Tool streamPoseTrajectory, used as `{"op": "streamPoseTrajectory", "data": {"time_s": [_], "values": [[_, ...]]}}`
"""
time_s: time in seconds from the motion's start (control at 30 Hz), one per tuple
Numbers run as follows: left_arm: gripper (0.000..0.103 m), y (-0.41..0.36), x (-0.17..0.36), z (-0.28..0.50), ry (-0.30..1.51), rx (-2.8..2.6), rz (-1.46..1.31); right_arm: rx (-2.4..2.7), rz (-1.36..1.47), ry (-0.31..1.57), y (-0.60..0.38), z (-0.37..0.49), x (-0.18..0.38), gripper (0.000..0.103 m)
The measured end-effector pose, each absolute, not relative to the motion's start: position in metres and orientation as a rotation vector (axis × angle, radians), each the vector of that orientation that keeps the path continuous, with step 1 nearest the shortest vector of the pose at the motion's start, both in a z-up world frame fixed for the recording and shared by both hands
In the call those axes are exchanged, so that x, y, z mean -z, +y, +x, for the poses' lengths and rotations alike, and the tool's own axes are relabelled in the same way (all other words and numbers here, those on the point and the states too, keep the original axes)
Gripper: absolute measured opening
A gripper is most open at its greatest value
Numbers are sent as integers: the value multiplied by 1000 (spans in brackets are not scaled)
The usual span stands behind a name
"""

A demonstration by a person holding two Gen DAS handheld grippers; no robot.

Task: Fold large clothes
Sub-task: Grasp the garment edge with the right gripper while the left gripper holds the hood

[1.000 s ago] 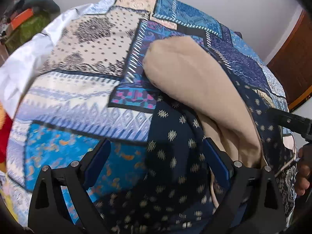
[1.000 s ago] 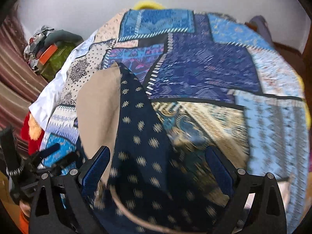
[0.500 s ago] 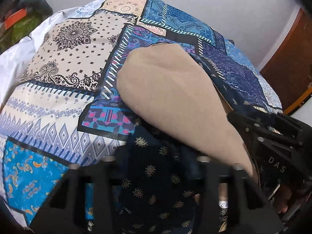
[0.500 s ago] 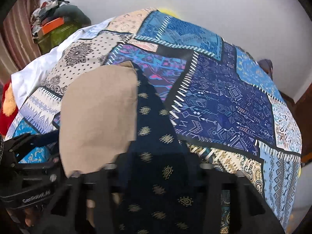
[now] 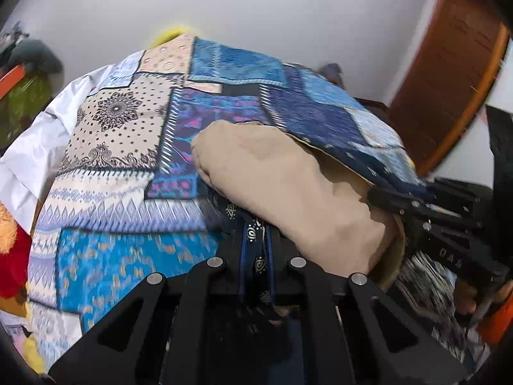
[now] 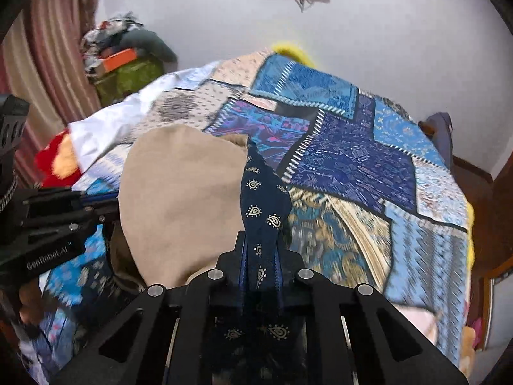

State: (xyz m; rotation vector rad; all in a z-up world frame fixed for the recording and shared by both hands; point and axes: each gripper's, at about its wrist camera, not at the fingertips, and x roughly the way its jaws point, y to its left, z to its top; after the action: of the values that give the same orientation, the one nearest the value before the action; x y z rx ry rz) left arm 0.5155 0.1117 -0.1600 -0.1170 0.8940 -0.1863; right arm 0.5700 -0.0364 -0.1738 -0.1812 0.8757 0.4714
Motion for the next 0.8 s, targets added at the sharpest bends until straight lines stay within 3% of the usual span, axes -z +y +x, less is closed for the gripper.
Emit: {"op": "streamPoseTrajectory", "data": {"time_s": [0.23, 0.47, 0.67, 0.73, 0.77, 0.8], "values": [[10, 90, 176, 433, 980, 253, -84, -561, -210, 912, -56, 483, 162, 11], [10, 87, 234, 388, 1121, 189, -73, -450, -301, 989, -74, 429, 207, 12], [12, 102, 261, 375, 1130, 130, -138, -363, -397, 1071, -92, 415, 239, 12], [15, 106, 265, 374, 1135, 119, -140, -343, -402, 1080, -96, 414, 236, 21], [16, 106, 266, 373, 1137, 114, -138, -319, -421, 1072, -98, 412, 235, 39], [17, 107, 269, 373, 1138, 108, -135, -285, -447, 1055, -99, 411, 234, 70]]}}
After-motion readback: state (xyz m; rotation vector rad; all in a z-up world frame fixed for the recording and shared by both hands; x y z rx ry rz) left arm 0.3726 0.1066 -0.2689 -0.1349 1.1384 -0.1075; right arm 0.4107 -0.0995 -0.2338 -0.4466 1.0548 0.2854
